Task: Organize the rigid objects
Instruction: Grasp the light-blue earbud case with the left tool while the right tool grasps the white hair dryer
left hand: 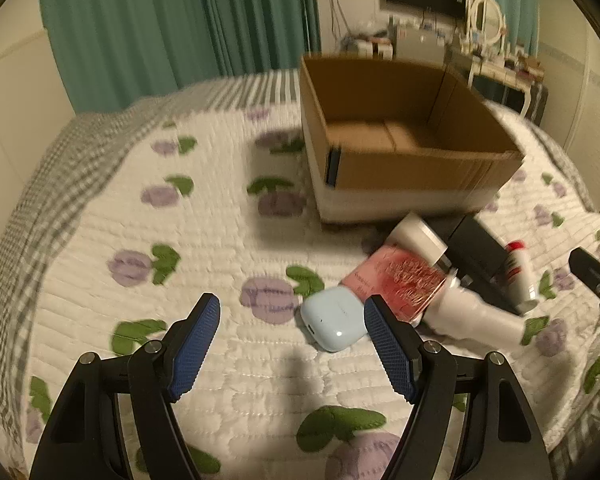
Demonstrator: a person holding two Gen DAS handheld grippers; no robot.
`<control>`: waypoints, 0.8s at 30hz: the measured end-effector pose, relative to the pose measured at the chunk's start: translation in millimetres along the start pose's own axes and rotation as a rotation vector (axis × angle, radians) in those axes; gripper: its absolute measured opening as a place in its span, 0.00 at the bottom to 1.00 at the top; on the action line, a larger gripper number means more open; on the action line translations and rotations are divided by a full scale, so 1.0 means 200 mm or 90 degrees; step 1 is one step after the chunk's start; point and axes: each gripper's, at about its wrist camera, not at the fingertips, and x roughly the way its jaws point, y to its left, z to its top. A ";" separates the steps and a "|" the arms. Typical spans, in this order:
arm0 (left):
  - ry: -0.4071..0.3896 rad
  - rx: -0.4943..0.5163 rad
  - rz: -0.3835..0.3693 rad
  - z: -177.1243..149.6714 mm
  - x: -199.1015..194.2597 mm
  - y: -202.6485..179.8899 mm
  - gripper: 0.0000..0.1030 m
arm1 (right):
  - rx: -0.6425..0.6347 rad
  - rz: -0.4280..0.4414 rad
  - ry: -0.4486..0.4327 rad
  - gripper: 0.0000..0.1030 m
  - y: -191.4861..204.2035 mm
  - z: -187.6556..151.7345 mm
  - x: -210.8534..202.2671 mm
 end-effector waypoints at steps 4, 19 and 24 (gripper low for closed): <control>0.050 0.037 -0.013 -0.03 0.14 -0.06 0.75 | 0.023 0.005 0.028 0.96 -0.04 -0.01 0.12; 0.110 0.154 -0.016 -0.06 0.37 -0.24 0.57 | 0.039 0.024 0.064 0.95 -0.05 -0.04 0.27; 0.095 0.152 -0.045 -0.06 0.32 -0.22 0.57 | 0.003 0.070 0.062 0.85 0.04 -0.04 0.24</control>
